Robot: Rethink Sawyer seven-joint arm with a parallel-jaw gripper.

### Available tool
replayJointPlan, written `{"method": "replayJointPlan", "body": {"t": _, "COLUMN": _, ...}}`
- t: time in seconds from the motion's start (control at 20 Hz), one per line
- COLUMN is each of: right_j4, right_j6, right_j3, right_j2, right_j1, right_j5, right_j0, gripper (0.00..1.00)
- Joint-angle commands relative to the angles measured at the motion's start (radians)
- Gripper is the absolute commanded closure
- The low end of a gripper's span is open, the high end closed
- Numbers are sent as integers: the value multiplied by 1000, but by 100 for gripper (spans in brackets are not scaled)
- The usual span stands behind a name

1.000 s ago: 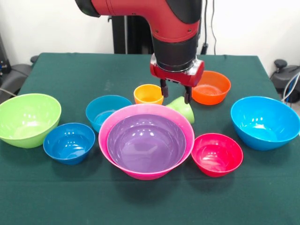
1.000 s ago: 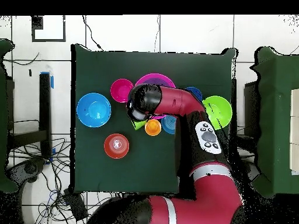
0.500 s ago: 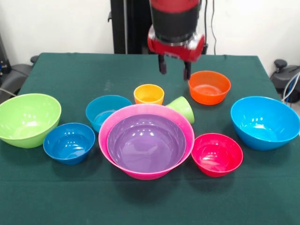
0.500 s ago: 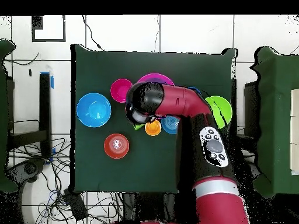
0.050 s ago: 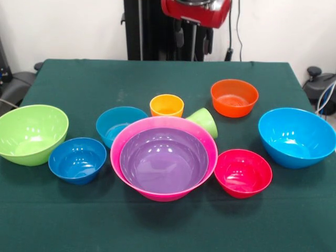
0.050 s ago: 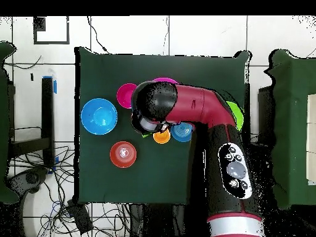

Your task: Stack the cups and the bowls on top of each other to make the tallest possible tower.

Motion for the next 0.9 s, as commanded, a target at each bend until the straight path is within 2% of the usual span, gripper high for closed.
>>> {"method": "replayJointPlan", "body": {"t": 0.05, "right_j4": -6, "right_j6": 19, "right_j3": 89, "right_j2": 17, "right_j1": 18, "right_j5": 18, "right_j0": 14, "gripper": 0}}
{"method": "replayJointPlan", "body": {"t": 0.4, "right_j4": -94, "right_j6": -9, "right_j3": -100, "right_j2": 32, "right_j1": 112, "right_j5": -99, "right_j0": 38, "gripper": 0}}
{"method": "replayJointPlan", "body": {"t": 0.55, "right_j4": -106, "right_j6": 7, "right_j3": -193, "right_j2": 33, "right_j1": 142, "right_j5": -94, "right_j0": 55, "gripper": 0}}
{"method": "replayJointPlan", "body": {"t": 0.7, "right_j4": -100, "right_j6": 41, "right_j3": -306, "right_j2": 32, "right_j1": 171, "right_j5": -39, "right_j0": 81, "gripper": 0}}
{"method": "replayJointPlan", "body": {"t": 0.9, "right_j4": -71, "right_j6": 67, "right_j3": -346, "right_j2": 29, "right_j1": 177, "right_j5": -4, "right_j0": 97, "gripper": 0}}
